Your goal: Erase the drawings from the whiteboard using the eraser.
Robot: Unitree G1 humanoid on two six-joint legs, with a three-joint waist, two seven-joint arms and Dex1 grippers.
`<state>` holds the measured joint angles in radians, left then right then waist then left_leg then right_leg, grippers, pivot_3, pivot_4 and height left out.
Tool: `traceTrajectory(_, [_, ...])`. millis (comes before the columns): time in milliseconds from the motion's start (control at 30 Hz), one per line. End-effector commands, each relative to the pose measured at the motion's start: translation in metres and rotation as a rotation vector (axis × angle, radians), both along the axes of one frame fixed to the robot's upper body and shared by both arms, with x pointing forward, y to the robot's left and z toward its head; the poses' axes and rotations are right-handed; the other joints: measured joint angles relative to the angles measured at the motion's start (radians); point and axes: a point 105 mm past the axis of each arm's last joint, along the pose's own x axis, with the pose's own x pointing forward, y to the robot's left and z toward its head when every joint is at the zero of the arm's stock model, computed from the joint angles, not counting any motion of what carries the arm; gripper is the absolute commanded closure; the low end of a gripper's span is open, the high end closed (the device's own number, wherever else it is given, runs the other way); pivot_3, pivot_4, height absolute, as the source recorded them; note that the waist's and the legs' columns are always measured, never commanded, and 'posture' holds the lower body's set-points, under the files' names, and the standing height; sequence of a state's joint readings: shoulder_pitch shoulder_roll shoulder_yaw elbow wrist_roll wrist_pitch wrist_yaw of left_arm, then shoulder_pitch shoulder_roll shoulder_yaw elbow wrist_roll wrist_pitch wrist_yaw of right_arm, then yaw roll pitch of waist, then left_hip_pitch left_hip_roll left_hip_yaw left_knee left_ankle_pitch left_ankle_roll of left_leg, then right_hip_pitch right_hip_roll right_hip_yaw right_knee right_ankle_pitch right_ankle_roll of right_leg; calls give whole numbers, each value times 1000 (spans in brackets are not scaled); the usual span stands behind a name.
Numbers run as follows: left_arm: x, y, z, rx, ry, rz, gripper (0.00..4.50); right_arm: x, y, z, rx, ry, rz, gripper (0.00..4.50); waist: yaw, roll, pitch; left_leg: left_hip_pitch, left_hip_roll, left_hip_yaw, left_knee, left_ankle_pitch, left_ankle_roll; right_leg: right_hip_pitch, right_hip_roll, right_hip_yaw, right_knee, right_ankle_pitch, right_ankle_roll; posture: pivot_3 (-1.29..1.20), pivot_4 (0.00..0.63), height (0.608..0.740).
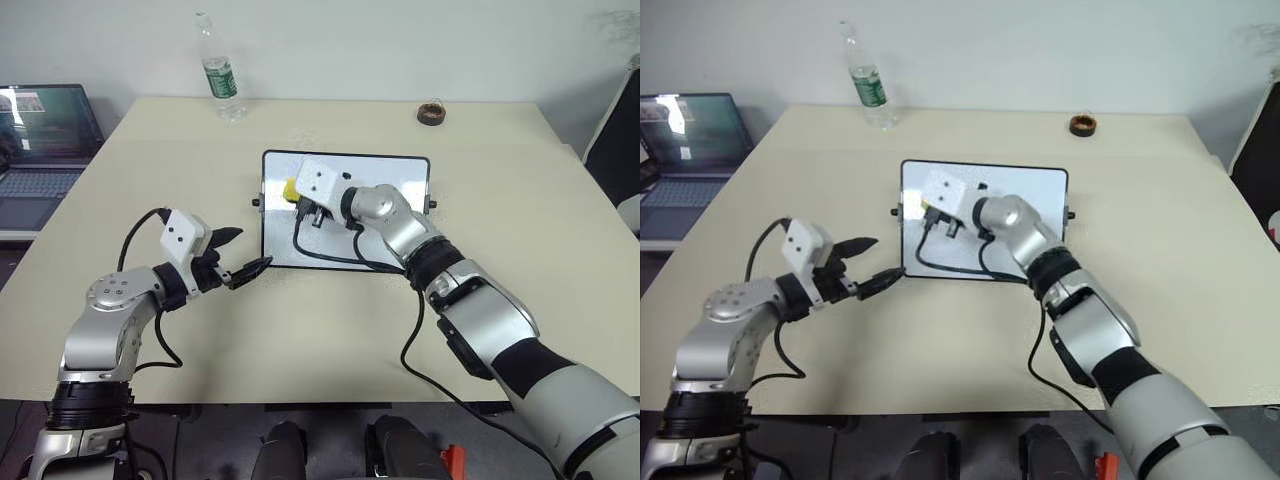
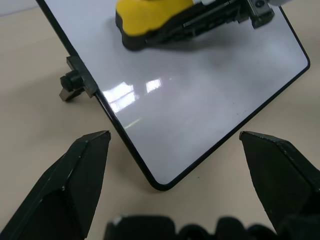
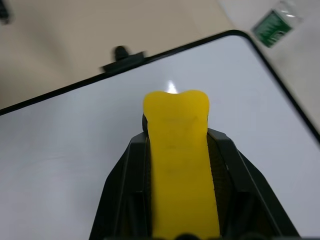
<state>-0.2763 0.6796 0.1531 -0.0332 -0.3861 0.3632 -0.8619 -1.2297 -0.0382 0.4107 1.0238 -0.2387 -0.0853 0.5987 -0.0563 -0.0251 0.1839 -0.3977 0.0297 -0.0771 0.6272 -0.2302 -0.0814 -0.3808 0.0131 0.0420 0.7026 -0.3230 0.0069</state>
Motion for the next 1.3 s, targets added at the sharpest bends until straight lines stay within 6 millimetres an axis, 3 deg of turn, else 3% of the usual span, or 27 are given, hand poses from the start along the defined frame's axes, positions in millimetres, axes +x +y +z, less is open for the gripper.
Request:
traceTrajectory(33, [-1,0,8,12,-40,-7,0,3,-10,-12,-70,-16,-14,3375,0,0,0,0,0,0,1,0,0,0,0,0,1,0,0,0,150,740])
traceTrajectory(167, [-2,-2,6,11,-38,-11,0,24,-16,34,98,-180,-183,3375,3,0,0,1,0,-1,1,0,0,0,0,0,4,0,0,0,150,740])
traceTrajectory(233, [-2,-5,6,10,-37,-17,0,27,-16,42,144,-185,-213,3375,7,0,0,0,0,-1,2,1,0,-1,0,0,5,0,0,0,150,740])
traceTrajectory(367, [-3,-7,7,9,-38,-21,0,21,-9,23,80,-120,-163,3375,5,0,0,0,0,0,1,0,0,-1,0,0,5,0,0,0,150,740])
traceTrajectory(500, [-2,-12,9,8,-39,-26,0,-5,6,-18,-104,-19,41,3375,0,0,0,0,0,0,1,0,0,-2,0,1,5,0,-1,0,150,740])
traceTrajectory(567, [-2,-13,11,7,-39,-27,0,-9,7,-19,-114,-34,66,3375,0,0,0,0,0,0,1,0,0,-2,0,1,5,0,0,0,150,740])
traceTrajectory(600, [-2,-13,11,7,-39,-27,0,-9,8,-15,-101,-49,61,3375,-1,0,0,0,0,0,1,0,0,-2,0,1,5,0,0,0,150,740])
traceTrajectory(767, [0,-21,18,0,-54,-50,0,-1,-7,45,245,-119,-51,3375,8,0,0,-1,0,-1,2,1,0,-3,0,0,8,0,-1,0,150,740])
traceTrajectory(867, [-3,-35,25,-7,-77,-107,0,-16,-40,66,506,-46,-122,3375,18,0,0,-4,1,-1,2,1,0,-4,-1,0,6,-1,0,0,150,740])
traceTrajectory(967, [-6,-46,30,-6,-89,-153,0,-36,-61,71,586,-34,-161,3376,24,0,0,-5,2,-1,1,0,0,-5,-1,0,3,-1,0,0,150,740])
traceTrajectory(1000, [-6,-55,34,-8,-99,-182,0,-45,-78,70,629,-13,-215,3376,24,0,0,-5,2,-1,1,0,0,-5,-1,0,3,-1,0,0,150,740])
traceTrajectory(1167, [-2,-107,46,-24,-126,-358,0,-86,-183,31,741,19,-684,3376,49,0,0,-8,0,-3,2,0,0,-5,-1,-2,1,-1,0,0,150,740])
traceTrajectory(1300, [-3,-135,51,-37,-120,-495,0,-112,-226,8,749,42,-921,3376,33,0,0,-6,-3,1,2,0,0,-5,1,1,2,-1,1,0,150,740])
